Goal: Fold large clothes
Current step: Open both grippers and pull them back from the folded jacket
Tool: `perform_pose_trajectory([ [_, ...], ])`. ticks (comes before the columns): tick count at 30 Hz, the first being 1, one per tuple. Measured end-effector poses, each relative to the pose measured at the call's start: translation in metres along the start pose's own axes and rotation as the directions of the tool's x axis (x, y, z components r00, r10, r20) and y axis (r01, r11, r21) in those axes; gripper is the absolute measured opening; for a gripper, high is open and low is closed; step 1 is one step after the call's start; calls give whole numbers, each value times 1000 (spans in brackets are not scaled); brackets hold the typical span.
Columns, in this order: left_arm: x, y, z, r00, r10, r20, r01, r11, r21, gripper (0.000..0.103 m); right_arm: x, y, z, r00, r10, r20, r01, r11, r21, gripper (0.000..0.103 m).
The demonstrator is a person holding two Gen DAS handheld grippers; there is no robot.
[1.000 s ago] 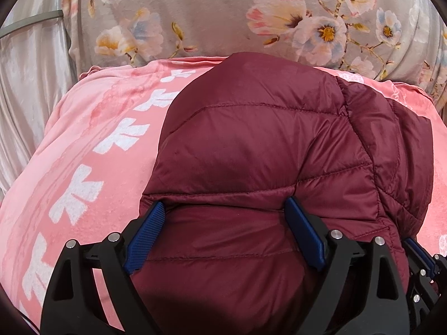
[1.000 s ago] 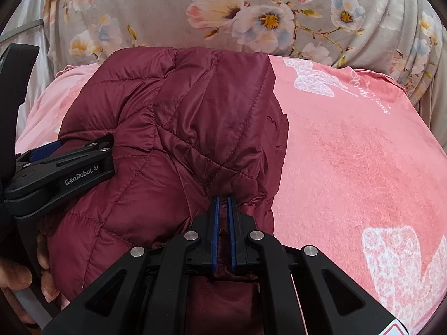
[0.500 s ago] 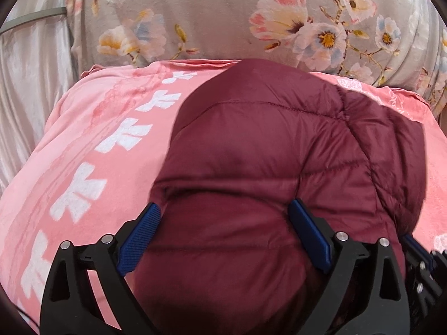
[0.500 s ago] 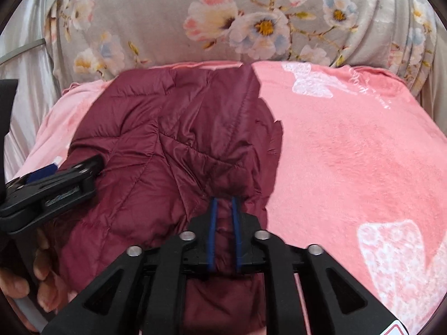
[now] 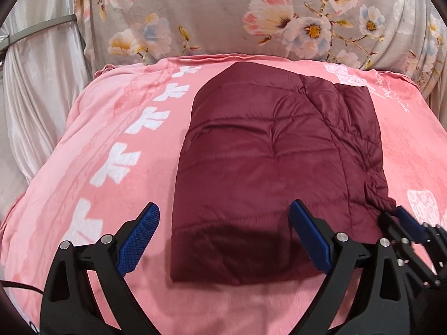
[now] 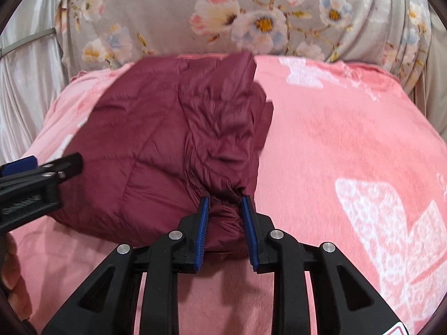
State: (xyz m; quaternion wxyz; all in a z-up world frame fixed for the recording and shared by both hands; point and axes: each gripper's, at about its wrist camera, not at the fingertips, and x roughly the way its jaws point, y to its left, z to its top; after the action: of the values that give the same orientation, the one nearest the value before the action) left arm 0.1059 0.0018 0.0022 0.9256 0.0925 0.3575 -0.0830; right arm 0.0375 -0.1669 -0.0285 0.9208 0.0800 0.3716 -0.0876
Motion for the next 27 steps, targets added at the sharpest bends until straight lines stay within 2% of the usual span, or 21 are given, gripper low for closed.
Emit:
perform_pose_trajectory([
  [4,2,2,-8,1000,-5,-29,4,1000,-8,92,6,3,-4,1000,-16,-16,16,1000,-8,27],
  [9,8,7,-18,998,-18,-64,16,999,-37,92,8,1,-6,999,-29,-28,29,1000,-2,35],
  [17,10,10,-23,997,-27,-76,23,998,-63,92,0,-1,-7,999,-26,-24,26,1000,11,37],
  [22,2,14,-25,995,-54,-83,45,994,-99,92,-34,-1,-11,999,-9,51,8,1000,13,39],
  [24,-8,16,-29,996,-57,-64,50,993,-111,92,-46,2,-21,996,-24,87,25,1000,-9,50],
  [27,-19,17,-37,998,-44,-41,38,991,-131,92,-56,6,-34,991,-39,125,45,998,-38,53],
])
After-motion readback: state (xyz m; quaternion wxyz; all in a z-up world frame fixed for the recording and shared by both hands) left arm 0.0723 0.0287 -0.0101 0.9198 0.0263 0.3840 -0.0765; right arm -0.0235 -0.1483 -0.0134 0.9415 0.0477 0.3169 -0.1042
